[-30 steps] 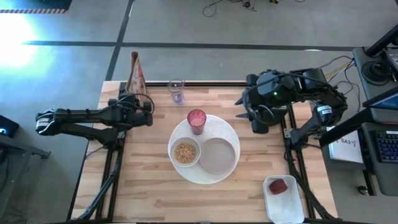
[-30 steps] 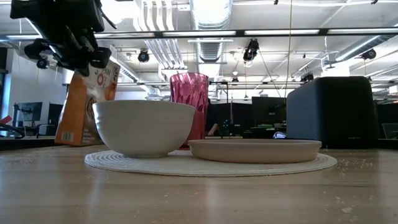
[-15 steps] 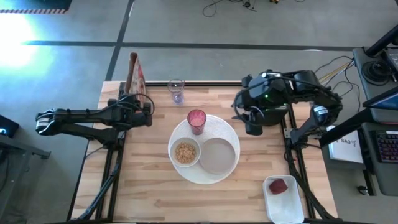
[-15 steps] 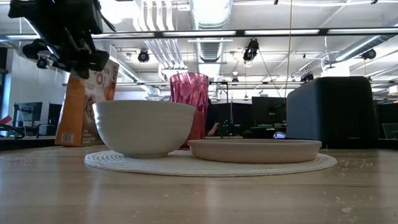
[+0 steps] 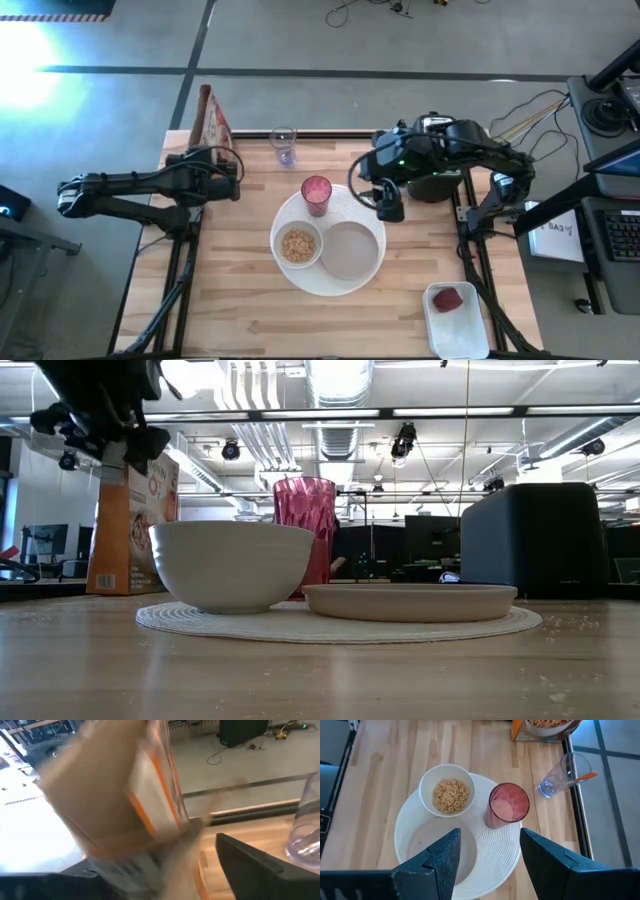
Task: Arrange a breakfast setting
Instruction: Pour the cereals from the cereal box into the white bowl, then put the toasted bagel on top of the gray plate on white table mat
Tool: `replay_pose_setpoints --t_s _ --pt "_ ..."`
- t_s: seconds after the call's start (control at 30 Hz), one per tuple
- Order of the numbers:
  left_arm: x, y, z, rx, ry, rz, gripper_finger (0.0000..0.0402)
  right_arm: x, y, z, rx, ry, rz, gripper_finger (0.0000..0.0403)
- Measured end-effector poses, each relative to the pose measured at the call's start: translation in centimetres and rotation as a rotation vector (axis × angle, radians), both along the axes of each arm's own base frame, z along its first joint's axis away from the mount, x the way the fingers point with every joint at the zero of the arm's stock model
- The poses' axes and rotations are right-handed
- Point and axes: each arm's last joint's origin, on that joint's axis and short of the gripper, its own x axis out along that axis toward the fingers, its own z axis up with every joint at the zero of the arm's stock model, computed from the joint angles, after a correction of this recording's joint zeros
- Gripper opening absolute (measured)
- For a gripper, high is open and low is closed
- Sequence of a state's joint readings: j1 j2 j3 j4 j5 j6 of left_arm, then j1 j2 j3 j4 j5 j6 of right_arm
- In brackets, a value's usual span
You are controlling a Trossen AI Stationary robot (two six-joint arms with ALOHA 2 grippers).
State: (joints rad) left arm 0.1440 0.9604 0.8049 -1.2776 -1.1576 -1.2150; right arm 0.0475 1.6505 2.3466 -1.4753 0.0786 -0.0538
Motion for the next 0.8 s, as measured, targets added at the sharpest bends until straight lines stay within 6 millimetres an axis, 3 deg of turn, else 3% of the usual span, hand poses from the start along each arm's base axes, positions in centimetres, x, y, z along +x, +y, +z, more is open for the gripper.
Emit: replay_pose_setpoints --t_s 0.23,0.63,0.8 --pt "-0.1 0.0 3.6 -0.006 -0.049 -0.003 0.0305 2.4 0.1 -1.8 -0.002 0.058 0.000 0.0194" --pt "-0.5 -0.1 7.6 0.051 0.040 -0.081 0.0289 7.8 0.4 -6.7 -0.009 0.193 0.000 0.0194" --pt "-1.0 -0.1 10.7 0.124 0.043 -0.093 0.0283 10.7 0.5 -9.9 -0.012 0.258 0.000 0.0194"
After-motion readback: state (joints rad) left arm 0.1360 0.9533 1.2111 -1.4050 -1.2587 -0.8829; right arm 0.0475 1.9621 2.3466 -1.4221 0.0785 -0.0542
